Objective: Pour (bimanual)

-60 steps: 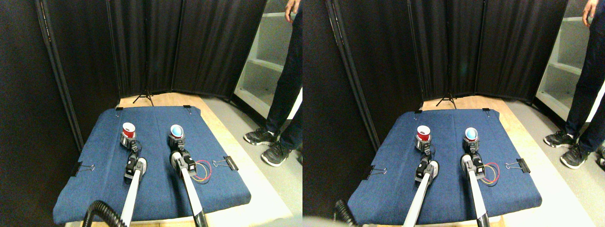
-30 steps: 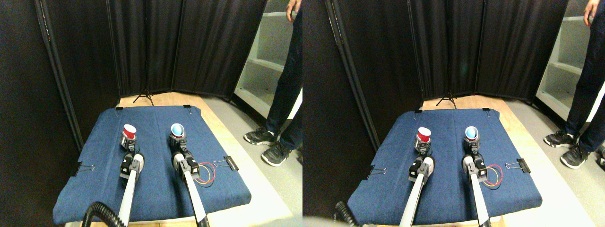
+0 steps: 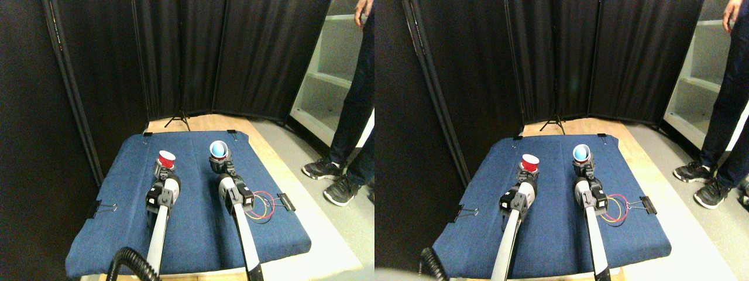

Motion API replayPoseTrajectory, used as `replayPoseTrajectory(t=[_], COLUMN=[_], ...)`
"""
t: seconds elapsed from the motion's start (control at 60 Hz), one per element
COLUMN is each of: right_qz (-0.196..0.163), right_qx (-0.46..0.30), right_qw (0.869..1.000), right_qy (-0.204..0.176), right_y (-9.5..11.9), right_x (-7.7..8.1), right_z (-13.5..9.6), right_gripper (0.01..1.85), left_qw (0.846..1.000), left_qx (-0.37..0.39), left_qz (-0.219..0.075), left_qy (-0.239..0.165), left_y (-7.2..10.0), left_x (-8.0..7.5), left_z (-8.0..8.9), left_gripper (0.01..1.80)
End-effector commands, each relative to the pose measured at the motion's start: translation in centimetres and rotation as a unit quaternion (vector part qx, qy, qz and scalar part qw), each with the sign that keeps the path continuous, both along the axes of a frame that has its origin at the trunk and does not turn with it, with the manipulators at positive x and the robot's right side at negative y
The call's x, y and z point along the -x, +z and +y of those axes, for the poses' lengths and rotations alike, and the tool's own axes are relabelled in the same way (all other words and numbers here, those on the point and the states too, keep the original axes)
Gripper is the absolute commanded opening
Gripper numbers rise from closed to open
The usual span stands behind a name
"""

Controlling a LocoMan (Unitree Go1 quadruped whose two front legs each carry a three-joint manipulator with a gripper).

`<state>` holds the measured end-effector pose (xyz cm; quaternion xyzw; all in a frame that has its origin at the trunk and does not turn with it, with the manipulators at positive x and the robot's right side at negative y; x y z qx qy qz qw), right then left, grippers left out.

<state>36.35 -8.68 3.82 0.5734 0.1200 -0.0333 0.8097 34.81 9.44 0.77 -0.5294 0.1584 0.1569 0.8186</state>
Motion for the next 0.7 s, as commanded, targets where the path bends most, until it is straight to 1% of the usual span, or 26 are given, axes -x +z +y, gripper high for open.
replayPoseTrajectory(t=[0.017, 0.067, 0.133, 0.233, 0.3, 0.4, 0.483, 0.517, 0.583, 0.7], right_qz=[-0.024, -0.027, -0.021, -0.030, -0.028, -0.030, -0.032, -0.035, -0.043, -0.052], right_qx=[0.013, 0.016, 0.031, 0.049, 0.059, 0.060, 0.061, 0.067, 0.079, 0.099], right_qw=[0.999, 0.999, 0.999, 0.997, 0.996, 0.996, 0.995, 0.995, 0.993, 0.990], right_qy=[0.020, 0.027, 0.037, 0.055, 0.061, 0.066, 0.073, 0.070, 0.081, 0.088], right_y=[1.4, 1.6, 2.2, 2.7, 3.1, 3.5, 3.7, 3.9, 4.1, 4.5], right_x=[0.0, -0.1, -0.1, -0.1, 0.0, 0.0, 0.0, 0.0, -0.1, -0.1], right_z=[0.7, 0.8, 1.3, 1.7, 2.1, 2.5, 2.6, 2.7, 2.7, 2.8], right_gripper=[0.33, 0.33, 0.33, 0.33, 0.33, 0.33, 0.33, 0.33, 0.33, 0.33], left_qw=[1.000, 1.000, 1.000, 1.000, 1.000, 0.999, 0.999, 0.998, 0.997, 0.997], left_qx=[0.008, 0.007, 0.009, 0.008, 0.009, 0.014, 0.015, 0.022, 0.027, 0.034], left_qz=[-0.018, -0.012, -0.002, 0.002, 0.005, 0.016, 0.018, 0.019, 0.025, 0.029], left_qy=[0.002, -0.005, -0.014, -0.019, -0.020, -0.042, -0.048, -0.049, -0.061, -0.060], left_y=[1.2, 1.2, 1.2, 1.4, 1.9, 2.6, 3.0, 3.3, 3.6, 4.3], left_x=[0.0, 0.0, 0.0, -0.1, -0.1, -0.2, -0.1, -0.1, -0.1, 0.1], left_z=[-0.8, -1.0, -1.5, -2.0, -2.5, -2.9, -3.0, -3.1, -3.2, -3.3], left_gripper=[0.33, 0.33, 0.33, 0.33, 0.33, 0.33, 0.33, 0.33, 0.33, 0.33])
